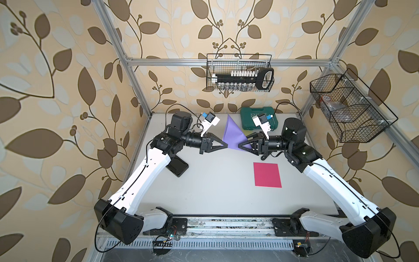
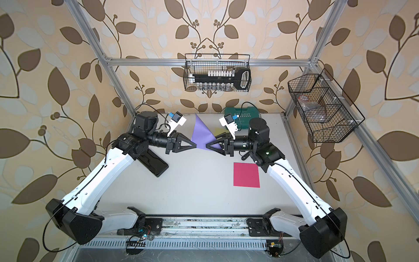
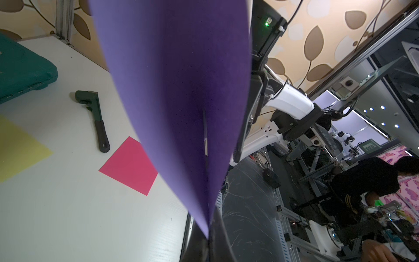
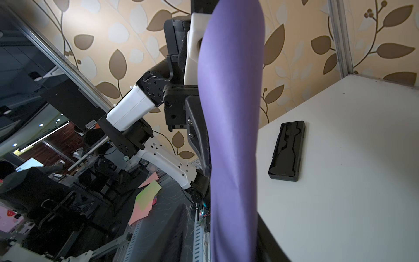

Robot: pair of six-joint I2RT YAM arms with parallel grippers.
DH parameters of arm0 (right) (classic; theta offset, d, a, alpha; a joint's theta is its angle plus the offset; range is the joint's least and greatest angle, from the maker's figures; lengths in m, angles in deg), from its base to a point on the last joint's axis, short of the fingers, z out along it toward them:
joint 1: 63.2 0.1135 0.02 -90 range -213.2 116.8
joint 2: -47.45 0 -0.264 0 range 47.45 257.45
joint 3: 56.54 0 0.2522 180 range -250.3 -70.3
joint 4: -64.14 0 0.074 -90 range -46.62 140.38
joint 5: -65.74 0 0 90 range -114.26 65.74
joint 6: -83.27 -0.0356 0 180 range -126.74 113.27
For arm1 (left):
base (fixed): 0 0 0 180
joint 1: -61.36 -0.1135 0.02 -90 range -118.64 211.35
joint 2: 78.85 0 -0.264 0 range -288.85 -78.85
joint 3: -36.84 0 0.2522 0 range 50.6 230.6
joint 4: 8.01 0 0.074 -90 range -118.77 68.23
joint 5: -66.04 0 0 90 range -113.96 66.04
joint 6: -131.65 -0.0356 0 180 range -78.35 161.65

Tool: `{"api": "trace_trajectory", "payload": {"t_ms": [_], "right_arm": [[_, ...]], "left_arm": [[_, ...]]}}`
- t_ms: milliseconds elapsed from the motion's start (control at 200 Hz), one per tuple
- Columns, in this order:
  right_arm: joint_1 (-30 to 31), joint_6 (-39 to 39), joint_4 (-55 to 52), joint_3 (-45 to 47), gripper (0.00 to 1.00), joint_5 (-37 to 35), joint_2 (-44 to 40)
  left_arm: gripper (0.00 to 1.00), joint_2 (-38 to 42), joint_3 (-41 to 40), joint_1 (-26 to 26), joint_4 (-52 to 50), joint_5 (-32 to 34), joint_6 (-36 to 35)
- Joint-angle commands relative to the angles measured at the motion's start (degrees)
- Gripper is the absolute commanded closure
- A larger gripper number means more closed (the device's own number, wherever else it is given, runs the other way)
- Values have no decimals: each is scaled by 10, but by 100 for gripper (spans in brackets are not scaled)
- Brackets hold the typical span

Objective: Fold the square paper diagonally
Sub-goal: Fold the paper.

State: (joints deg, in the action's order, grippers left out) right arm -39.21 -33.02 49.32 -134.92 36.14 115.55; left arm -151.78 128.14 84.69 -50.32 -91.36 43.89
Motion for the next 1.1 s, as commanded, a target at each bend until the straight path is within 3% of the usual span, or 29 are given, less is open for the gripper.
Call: {"api": "trace_trajectory", "payload": {"t_ms": [0, 195, 310, 350, 625, 1095], "right_arm": [[-6, -10, -8, -27, 62, 36, 11], [-22, -16, -12, -37, 63, 77, 19], [-35, -4, -38, -40, 72, 84, 19], [-38, 6, -54, -42, 77, 85, 20], [-42, 51, -120, -50, 80, 67, 29], [-61, 75, -127, -44, 96, 80, 42]], "left_arm": [[100, -7, 23, 5, -22, -19, -67], [100, -15, 20, 5, -37, -24, -141], [100, -21, 20, 5, -29, -16, -158], [100, -25, 24, 5, -31, -16, -163], [100, -48, 38, 5, -34, -15, -183], [100, -53, 35, -9, -54, -20, -215]]}}
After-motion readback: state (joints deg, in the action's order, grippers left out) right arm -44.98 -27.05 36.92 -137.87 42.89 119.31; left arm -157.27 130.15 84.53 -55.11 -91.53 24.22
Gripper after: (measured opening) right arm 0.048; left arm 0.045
